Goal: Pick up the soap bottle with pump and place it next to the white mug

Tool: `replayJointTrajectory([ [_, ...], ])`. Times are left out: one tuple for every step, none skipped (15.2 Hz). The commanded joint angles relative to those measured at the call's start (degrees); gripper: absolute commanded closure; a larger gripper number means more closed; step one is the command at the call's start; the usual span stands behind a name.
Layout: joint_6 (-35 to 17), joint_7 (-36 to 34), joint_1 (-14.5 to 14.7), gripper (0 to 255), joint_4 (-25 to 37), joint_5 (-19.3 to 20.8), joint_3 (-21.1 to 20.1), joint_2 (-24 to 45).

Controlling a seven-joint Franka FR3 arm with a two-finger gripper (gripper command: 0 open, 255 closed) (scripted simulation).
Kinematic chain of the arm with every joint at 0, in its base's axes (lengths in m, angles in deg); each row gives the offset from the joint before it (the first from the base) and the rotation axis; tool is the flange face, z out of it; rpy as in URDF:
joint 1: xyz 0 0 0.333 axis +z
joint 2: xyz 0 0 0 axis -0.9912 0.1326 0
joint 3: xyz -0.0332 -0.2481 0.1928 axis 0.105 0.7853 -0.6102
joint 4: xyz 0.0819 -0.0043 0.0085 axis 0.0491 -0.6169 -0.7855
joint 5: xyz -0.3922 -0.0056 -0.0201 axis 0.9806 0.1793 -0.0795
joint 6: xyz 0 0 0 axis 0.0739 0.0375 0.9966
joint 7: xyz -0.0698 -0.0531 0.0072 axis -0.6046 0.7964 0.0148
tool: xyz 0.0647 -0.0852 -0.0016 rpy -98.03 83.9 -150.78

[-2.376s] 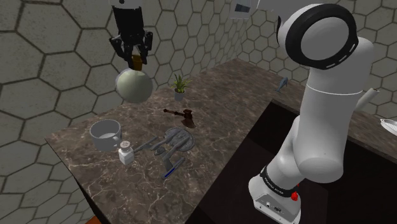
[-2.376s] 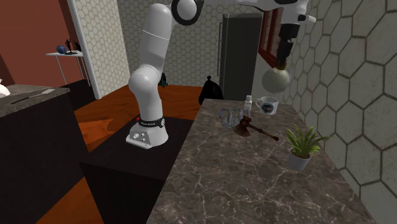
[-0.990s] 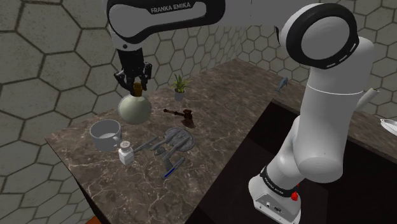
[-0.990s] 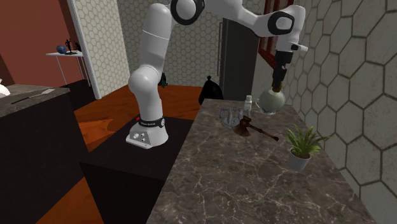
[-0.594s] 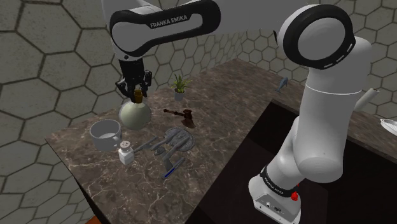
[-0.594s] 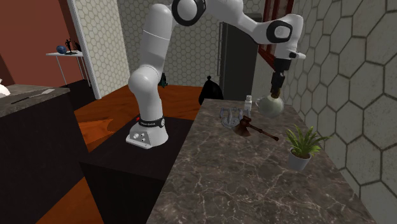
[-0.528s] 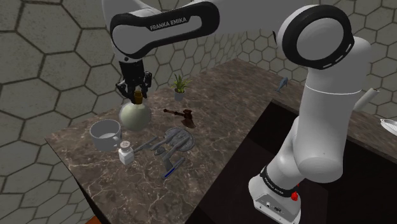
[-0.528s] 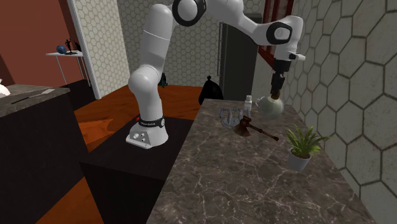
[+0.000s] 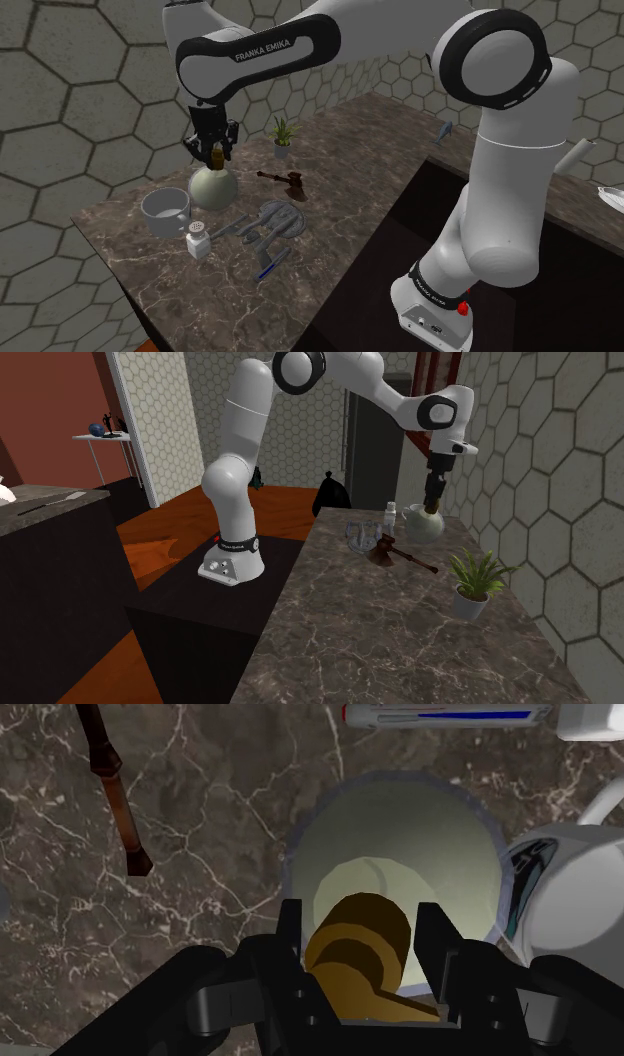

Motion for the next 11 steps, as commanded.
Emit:
replayJointTrajectory([
  [0.0, 0.0, 0.0, 255, -0.1, 0.0, 0.0, 0.1],
  [0.0, 0.0, 0.0, 255, -0.1, 0.0, 0.0, 0.1],
  [0.0, 0.0, 0.0, 255, -0.1, 0.0, 0.0, 0.1],
  [0.0, 0.0, 0.0, 0, -0.1, 0.0, 0.0, 0.1],
  [0.0, 0.0, 0.0, 0, -0.1, 0.0, 0.0, 0.1],
  [-0.1, 0.0, 0.0, 0, -0.1, 0.0, 0.0, 0.1],
  [-0.1, 0.0, 0.0, 0, -0.1, 0.0, 0.0, 0.1],
  [-0.1, 0.0, 0.0, 0, -0.1, 0.0, 0.0, 0.1],
  [0.0, 0.0, 0.0, 0, -0.1, 0.0, 0.0, 0.1],
  [1.8, 0.1, 0.1, 0, 1.4, -0.1, -0.1, -0.3],
  [3.6, 0.2, 0.2, 0, 3.0, -0.2, -0.1, -0.5],
])
